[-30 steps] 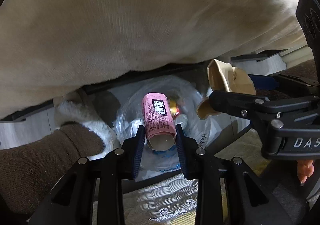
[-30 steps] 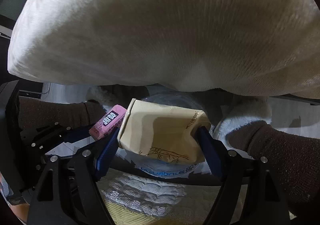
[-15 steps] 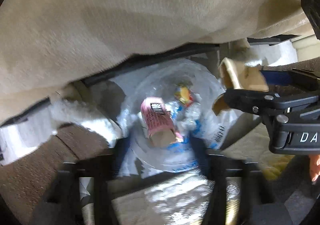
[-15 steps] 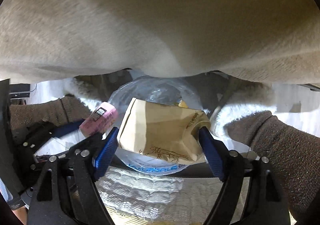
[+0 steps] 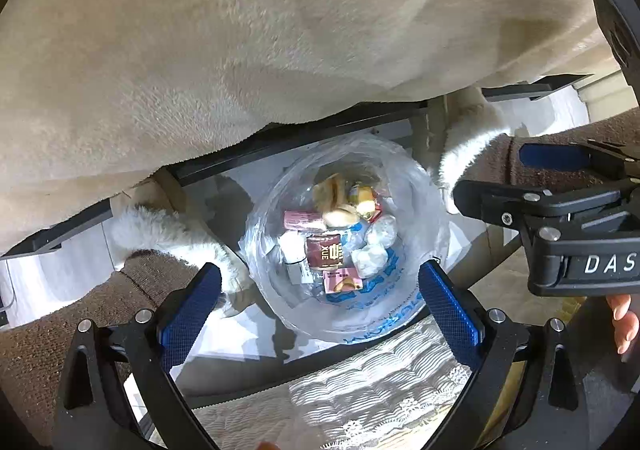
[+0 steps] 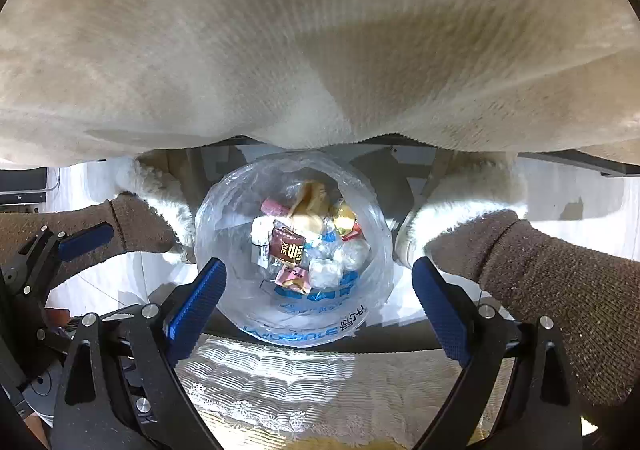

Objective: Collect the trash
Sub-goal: 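Raise both open tools back toward the bottle and blue cup on the bed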

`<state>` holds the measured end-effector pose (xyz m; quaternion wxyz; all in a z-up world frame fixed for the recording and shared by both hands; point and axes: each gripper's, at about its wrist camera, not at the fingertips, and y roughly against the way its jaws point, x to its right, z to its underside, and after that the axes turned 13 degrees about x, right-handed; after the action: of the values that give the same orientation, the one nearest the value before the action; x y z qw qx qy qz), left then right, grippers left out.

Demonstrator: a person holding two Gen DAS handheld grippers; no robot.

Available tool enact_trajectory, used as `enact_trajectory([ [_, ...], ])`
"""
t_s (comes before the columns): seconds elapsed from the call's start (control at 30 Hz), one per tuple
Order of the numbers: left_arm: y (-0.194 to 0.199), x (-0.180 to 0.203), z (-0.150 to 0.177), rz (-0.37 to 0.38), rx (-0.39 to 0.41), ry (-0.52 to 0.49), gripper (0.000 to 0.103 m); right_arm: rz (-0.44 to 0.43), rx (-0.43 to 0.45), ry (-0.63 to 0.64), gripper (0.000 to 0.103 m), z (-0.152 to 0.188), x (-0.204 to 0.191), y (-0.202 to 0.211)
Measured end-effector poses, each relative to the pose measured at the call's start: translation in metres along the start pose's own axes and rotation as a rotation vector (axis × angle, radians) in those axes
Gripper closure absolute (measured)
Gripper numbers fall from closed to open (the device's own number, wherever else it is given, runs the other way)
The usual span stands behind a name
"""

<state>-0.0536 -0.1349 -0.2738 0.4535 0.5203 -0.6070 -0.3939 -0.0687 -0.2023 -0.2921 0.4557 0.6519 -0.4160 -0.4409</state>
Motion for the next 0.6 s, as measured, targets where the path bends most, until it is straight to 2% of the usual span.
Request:
enact_trajectory([
  [0.43,0.046,0.012,0.004,-0.007,0.136,-0.022,0.006,-0.015,0.141,0.036,0.01,0.006,-0.005,0.047],
  [0.6,0.064,0.013,0.005,-0.003,0.19,-0.03,0.006,-0.011,0.253,0.046,0.01,0.01,-0.006,0.074],
])
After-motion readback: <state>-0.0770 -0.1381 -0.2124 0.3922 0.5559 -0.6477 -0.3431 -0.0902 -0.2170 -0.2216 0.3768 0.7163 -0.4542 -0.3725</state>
